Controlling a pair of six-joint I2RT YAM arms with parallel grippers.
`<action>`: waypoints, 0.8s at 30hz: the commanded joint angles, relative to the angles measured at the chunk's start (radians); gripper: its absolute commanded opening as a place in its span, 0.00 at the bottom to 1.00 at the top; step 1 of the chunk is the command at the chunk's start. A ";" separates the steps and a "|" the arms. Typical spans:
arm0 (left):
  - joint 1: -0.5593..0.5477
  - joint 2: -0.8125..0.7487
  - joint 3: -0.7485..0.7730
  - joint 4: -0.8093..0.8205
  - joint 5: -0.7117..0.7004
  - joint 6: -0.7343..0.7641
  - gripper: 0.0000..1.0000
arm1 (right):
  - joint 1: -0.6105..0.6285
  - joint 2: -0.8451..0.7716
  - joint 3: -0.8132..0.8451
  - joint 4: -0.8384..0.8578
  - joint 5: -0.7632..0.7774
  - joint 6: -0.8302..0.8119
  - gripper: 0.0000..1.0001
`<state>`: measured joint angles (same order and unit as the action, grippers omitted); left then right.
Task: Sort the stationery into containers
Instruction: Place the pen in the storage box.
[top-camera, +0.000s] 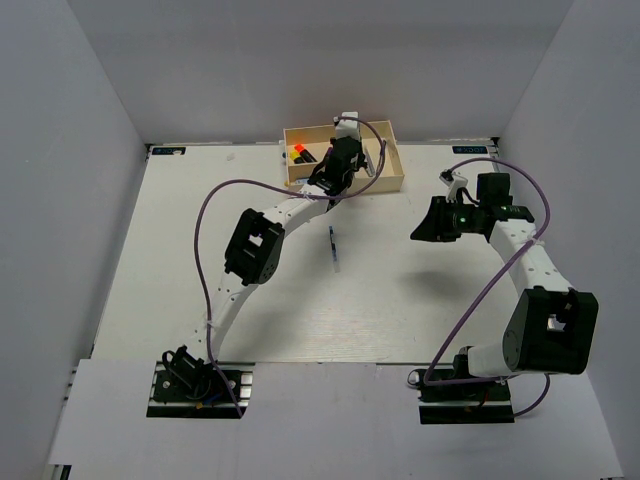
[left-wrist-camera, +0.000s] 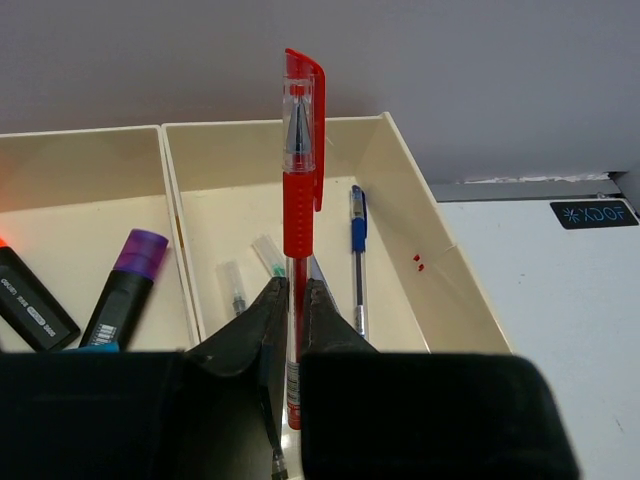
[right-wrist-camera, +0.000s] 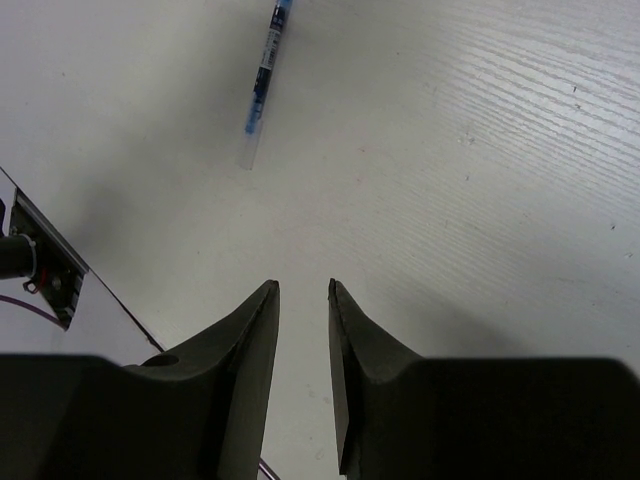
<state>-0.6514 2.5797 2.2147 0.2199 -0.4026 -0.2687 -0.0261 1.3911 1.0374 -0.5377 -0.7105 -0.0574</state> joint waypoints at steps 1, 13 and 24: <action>-0.007 -0.007 0.004 0.013 0.021 -0.029 0.06 | -0.008 -0.020 0.000 0.031 -0.021 0.011 0.32; -0.007 -0.006 -0.029 -0.031 0.048 -0.043 0.07 | -0.014 -0.009 0.001 0.031 -0.029 0.014 0.32; -0.016 -0.010 -0.021 -0.070 0.076 -0.033 0.03 | -0.017 -0.009 -0.016 0.035 -0.032 0.021 0.32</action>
<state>-0.6590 2.5809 2.1902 0.1616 -0.3458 -0.3004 -0.0391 1.3914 1.0298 -0.5213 -0.7170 -0.0467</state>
